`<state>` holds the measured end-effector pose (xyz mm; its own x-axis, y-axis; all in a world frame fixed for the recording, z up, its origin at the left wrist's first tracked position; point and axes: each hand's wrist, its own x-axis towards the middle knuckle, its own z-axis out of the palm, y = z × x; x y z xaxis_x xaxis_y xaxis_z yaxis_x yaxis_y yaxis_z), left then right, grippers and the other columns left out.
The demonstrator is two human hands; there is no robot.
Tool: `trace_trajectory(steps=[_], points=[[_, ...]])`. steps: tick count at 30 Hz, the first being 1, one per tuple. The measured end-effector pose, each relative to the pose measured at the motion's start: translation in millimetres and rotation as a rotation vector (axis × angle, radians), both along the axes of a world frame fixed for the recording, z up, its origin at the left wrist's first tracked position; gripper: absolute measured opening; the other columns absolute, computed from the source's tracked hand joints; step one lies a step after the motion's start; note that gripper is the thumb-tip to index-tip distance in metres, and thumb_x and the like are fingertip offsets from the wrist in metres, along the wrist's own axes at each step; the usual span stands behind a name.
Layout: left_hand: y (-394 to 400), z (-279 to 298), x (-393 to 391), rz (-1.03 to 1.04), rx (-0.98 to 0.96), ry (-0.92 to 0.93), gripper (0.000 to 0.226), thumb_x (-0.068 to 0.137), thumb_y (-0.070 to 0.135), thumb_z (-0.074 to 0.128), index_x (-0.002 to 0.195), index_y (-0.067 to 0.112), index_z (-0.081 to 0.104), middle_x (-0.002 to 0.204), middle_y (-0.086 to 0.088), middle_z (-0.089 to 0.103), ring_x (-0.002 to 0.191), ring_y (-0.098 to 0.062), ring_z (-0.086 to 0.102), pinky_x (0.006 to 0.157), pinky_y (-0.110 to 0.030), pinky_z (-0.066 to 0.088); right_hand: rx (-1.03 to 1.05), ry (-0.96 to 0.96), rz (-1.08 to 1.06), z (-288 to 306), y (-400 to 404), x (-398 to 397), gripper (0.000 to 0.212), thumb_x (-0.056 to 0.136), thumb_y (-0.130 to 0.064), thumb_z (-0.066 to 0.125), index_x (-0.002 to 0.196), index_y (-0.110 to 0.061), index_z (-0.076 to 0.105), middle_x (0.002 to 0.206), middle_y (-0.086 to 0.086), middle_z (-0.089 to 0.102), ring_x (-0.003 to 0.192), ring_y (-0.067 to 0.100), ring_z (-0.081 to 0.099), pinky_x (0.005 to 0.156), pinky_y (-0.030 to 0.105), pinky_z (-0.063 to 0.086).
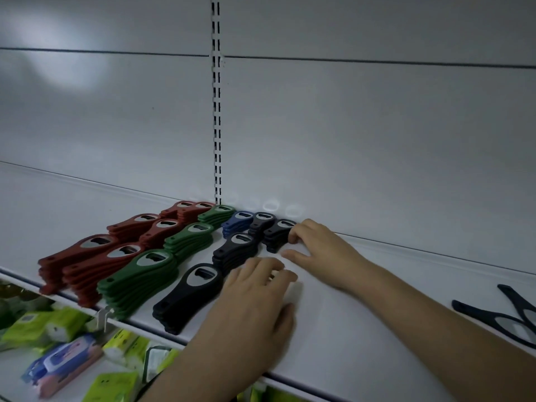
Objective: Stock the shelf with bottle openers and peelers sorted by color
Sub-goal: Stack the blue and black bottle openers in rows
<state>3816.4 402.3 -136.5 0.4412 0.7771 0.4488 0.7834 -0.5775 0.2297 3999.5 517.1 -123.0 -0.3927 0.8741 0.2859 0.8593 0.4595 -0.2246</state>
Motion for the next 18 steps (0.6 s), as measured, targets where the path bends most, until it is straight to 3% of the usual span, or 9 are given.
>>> trace_trajectory(steps=[2, 3, 6, 10, 15, 16, 18], points=[[-7.2, 1.7, 3.8, 0.148, 0.019, -0.007, 0.039, 0.079, 0.043, 0.045, 0.108, 0.023, 0.062, 0.104, 0.004, 0.053, 0.092, -0.017, 0.053, 0.075, -0.032, 0.052, 0.008, 0.019, 0.020, -1.7, -0.6, 2.7, 0.032, 0.093, -0.054, 0.054, 0.110, -0.027, 0.057, 0.107, -0.014, 0.049, 0.101, 0.007, 0.051, 0.090, 0.032, 0.047], [-12.2, 4.7, 6.6, 0.216, -0.009, -0.016, 0.039, 0.082, 0.046, 0.046, 0.107, 0.021, 0.062, 0.103, 0.002, 0.051, 0.090, -0.018, 0.052, 0.075, -0.032, 0.051, 0.009, 0.035, 0.028, -2.6, -0.8, 4.6, 0.030, 0.093, -0.052, 0.054, 0.110, -0.028, 0.058, 0.107, -0.015, 0.050, 0.101, 0.006, 0.051, 0.091, 0.032, 0.047], [-22.3, 13.4, 8.7, 0.377, -0.147, -0.041, 0.037, 0.098, 0.048, 0.043, 0.128, 0.025, 0.048, 0.120, 0.002, 0.039, 0.112, -0.016, 0.041, 0.095, -0.025, 0.038, 0.002, 0.086, 0.030, -4.5, -1.0, 11.9, 0.024, 0.094, -0.048, 0.056, 0.108, -0.029, 0.061, 0.105, -0.017, 0.051, 0.100, 0.004, 0.052, 0.094, 0.031, 0.047], [-23.7, 18.7, 6.4, 0.435, -0.166, -0.059, 0.027, 0.101, 0.031, 0.049, 0.127, 0.026, 0.051, 0.118, 0.004, 0.045, 0.112, -0.015, 0.047, 0.092, -0.025, 0.043, -0.004, 0.114, 0.027, -3.6, -2.1, 21.1, 0.021, 0.094, -0.043, 0.058, 0.106, -0.026, 0.063, 0.106, -0.013, 0.056, 0.100, 0.002, 0.054, 0.095, 0.031, 0.048], [-11.3, 29.6, 18.7, 0.492, -0.206, 0.011, 0.015, 0.093, 0.022, 0.056, 0.107, 0.017, 0.059, 0.106, -0.001, 0.055, 0.102, -0.019, 0.054, 0.082, -0.030, 0.048, -0.001, 0.130, -0.022, 1.0, -4.6, 27.4, 0.020, 0.094, -0.044, 0.057, 0.106, -0.029, 0.063, 0.108, -0.013, 0.056, 0.100, 0.002, 0.057, 0.092, 0.035, 0.050], [-7.7, 31.7, 20.4, 0.495, -0.210, 0.026, 0.007, 0.091, 0.021, 0.057, 0.096, 0.016, 0.058, 0.101, -0.002, 0.056, 0.098, -0.020, 0.054, 0.076, -0.031, 0.046, 0.003, 0.130, -0.043, 2.3, -5.1, 29.8, 0.020, 0.094, -0.044, 0.056, 0.107, -0.030, 0.063, 0.109, -0.013, 0.056, 0.102, 0.004, 0.057, 0.091, 0.036, 0.050], [-1.3, 33.4, 22.6, 0.497, -0.215, 0.074, 0.018, 0.087, 0.018, 0.058, 0.075, 0.014, 0.045, 0.087, -0.002, 0.051, 0.091, -0.023, 0.054, 0.068, -0.031, 0.040, 0.004, 0.127, -0.080, 5.2, -6.0, 34.5, 0.021, 0.094, -0.045, 0.055, 0.108, -0.030, 0.063, 0.110, -0.012, 0.057, 0.103, 0.008, 0.057, 0.090, 0.037, 0.050]])
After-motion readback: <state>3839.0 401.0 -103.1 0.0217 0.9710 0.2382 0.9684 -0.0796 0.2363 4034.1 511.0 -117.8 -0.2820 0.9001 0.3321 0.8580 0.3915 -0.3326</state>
